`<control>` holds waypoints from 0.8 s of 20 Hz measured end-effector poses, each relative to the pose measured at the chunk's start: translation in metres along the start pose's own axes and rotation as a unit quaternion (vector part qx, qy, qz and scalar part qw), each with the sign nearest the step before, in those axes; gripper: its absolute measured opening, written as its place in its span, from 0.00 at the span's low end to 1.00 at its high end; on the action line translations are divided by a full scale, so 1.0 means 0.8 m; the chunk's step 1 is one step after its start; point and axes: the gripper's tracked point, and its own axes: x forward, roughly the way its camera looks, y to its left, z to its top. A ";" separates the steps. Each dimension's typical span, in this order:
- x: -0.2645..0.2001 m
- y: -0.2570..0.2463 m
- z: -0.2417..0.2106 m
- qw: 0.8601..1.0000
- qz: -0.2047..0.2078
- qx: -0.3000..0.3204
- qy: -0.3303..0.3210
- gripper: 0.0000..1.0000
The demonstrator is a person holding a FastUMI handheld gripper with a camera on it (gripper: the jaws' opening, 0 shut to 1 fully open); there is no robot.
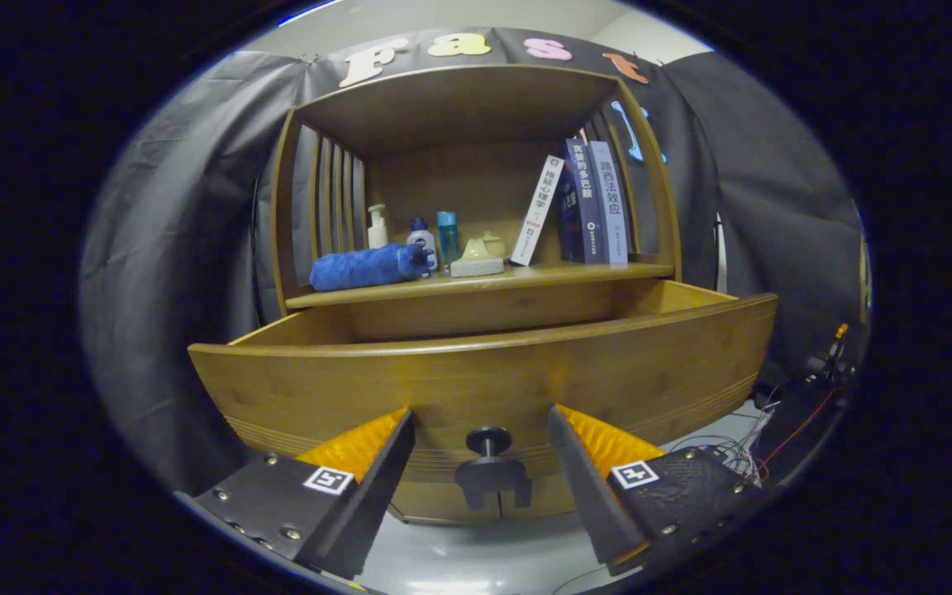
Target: Pull open the drawer, take out the items inside it, and place them on the countertop above the cabinet.
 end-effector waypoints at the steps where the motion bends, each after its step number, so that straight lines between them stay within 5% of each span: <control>1: 0.003 -0.001 0.005 1.000 0.002 0.001 -0.002 0.98; 16: 0.039 -0.002 0.017 1.000 0.001 -0.016 0.003 0.98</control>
